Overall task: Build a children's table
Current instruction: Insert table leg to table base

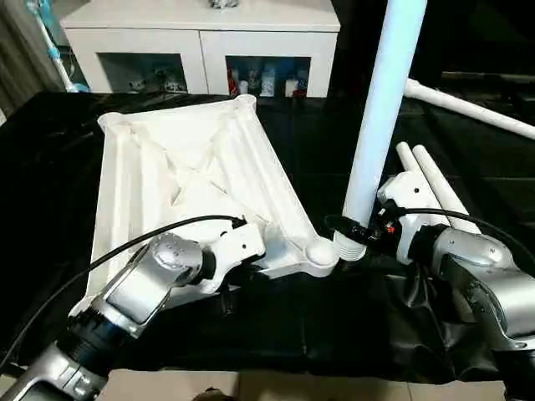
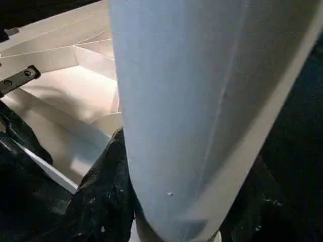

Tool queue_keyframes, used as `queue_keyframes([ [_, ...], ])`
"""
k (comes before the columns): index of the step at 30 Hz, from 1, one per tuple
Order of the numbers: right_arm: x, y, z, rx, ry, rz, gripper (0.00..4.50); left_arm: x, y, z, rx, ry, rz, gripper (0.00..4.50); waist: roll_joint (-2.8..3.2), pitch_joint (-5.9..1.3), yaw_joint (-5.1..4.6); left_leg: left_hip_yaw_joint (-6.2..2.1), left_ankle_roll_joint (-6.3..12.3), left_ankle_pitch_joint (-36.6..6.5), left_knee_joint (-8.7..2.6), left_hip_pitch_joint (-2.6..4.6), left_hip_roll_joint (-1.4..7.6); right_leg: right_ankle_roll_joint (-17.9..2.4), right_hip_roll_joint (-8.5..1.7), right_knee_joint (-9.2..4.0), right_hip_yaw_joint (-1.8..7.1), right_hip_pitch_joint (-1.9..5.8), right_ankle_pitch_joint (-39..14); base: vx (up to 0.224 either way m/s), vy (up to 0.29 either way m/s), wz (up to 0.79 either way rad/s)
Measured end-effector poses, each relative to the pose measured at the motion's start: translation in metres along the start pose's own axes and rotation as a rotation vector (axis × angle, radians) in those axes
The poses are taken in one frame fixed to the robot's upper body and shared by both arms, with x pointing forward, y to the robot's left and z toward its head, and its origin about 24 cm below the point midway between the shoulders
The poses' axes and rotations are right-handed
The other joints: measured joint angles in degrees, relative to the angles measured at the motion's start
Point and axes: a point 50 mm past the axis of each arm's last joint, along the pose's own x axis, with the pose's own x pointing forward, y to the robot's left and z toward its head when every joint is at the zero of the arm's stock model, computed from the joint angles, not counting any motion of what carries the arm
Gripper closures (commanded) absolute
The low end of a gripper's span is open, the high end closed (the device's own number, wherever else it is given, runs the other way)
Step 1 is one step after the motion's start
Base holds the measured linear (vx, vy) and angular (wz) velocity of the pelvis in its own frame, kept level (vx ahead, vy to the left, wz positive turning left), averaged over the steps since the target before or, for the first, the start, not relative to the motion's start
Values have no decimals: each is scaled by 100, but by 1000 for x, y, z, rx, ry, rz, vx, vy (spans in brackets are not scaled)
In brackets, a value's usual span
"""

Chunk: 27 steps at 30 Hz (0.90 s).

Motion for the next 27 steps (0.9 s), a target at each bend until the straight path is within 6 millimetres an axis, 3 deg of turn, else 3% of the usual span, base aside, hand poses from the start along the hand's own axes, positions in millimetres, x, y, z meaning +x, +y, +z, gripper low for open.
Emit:
queue_keyframes([
  [8, 4, 4, 0, 22, -21, 3, 266, -4, -4, -6, 7, -97, 26, 448, 3, 1, -23, 3, 0, 0, -4, -3, 0, 1, 0, -9, 2, -3, -1, 0, 0, 0],
  [22, 21, 10, 9, 124, -95, 51, 266, -8, -6, -9, 47, -92, 23, 450, -3, 3, -46, 13, 1, 0, -29, -2, 0, 1, 0, -27, 3, -7, -1, 0, 0, 0],
  [27, 31, 15, 11, 144, -78, 119, 266, -15, 1, -11, 67, -55, 13, 450, -73, 21, -57, 14, 0, 1, -37, 0, 3, 1, 2, -26, 1, -11, -1, 0, 0, 0],
])
